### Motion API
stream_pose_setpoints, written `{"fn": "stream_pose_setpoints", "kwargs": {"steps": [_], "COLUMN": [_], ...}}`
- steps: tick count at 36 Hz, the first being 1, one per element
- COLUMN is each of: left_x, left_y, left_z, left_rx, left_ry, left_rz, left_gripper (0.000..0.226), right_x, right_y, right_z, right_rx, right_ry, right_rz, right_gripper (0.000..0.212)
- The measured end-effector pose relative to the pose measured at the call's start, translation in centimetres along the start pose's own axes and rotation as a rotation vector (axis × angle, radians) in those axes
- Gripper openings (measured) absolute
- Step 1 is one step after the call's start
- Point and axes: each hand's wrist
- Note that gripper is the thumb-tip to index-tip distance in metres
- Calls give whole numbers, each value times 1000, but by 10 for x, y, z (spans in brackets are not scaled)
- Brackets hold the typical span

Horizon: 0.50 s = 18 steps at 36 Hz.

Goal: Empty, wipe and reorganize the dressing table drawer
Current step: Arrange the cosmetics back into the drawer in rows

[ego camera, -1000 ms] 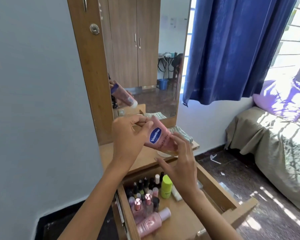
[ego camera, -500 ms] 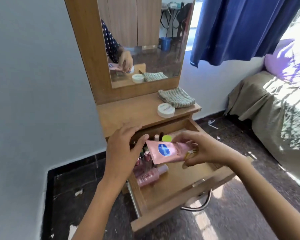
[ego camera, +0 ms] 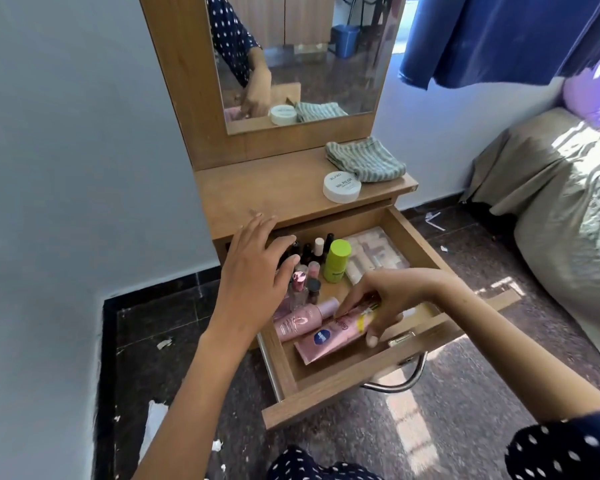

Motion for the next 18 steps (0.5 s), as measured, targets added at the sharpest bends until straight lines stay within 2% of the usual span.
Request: {"fn": "stream_pose_setpoints", "kwargs": {"steps": [5, 11, 18], "left_x": [-1, -1, 4], "left_y": [0, 1, -6], "left_z": [3, 8, 17], "left_rx": [-14, -45, -179], "left_ry": [-6, -23, -92], "left_rz": [4, 5, 31], "left_gripper": [30, 35, 51], "right_x": [4, 4, -4], "right_y": [-9, -11, -3], "right_z": [10, 24, 22], "right_rx": [7, 98, 186], "right_ry": [6, 53, 172], "right_rz": [7, 51, 121], "right_gripper": [49, 39, 35]}}
Point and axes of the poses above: each hand's wrist, its own y-axis away from the middle knuckle, its own z-axis out of the palm, x = y × z, and after that the axes turned 12 degrees about y, right-handed
